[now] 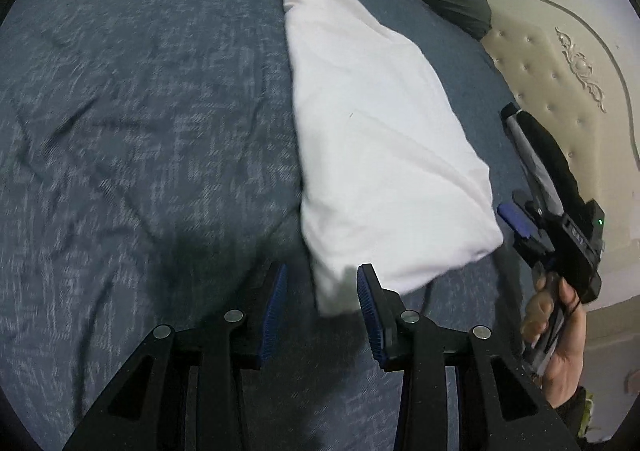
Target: Fold clothes
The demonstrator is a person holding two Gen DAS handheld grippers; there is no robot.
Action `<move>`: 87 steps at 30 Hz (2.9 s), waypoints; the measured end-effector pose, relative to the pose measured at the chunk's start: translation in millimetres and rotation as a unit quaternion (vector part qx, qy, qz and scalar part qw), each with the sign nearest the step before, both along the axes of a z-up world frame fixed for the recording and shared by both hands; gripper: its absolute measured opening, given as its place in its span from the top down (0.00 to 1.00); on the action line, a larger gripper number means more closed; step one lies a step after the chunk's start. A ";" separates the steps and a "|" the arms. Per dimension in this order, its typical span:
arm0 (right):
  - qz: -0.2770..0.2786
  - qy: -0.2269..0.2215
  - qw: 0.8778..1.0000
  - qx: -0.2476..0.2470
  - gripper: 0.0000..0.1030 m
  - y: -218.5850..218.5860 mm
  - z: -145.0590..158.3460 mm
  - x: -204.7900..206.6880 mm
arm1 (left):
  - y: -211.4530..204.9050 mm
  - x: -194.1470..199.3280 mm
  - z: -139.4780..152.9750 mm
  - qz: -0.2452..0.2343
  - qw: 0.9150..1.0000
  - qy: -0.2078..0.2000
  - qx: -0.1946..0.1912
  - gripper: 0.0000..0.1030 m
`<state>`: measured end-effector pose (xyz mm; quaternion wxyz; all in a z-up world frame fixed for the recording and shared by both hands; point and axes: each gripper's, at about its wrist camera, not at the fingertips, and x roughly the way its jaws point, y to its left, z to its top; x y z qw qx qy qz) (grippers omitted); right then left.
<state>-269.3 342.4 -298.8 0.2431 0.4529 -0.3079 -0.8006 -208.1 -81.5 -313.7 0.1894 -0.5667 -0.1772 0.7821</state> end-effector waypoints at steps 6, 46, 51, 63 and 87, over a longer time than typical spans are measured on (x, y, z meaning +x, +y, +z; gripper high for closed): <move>0.002 -0.007 1.000 -0.015 0.60 -2.1 -7.8 -2.5 | -10.5 10.4 -10.1 0.005 1.000 -0.002 0.009 0.62; 0.015 -0.013 0.999 -0.039 0.60 0.6 -13.3 -11.1 | 18.3 16.4 -24.3 -0.003 1.000 0.000 0.009 1.00; 0.015 -0.013 0.999 -0.041 0.60 1.4 -13.9 -11.1 | 17.1 23.3 -27.6 0.000 1.000 -0.003 0.006 1.00; 0.011 -0.018 0.999 -0.044 0.60 4.5 -16.8 -11.7 | 10.8 -29.2 8.9 0.032 0.999 0.022 -0.003 0.68; 0.021 -0.021 0.999 -0.045 0.60 4.9 -18.1 -13.0 | -1.4 -44.3 -9.9 0.099 0.992 0.015 0.071 0.89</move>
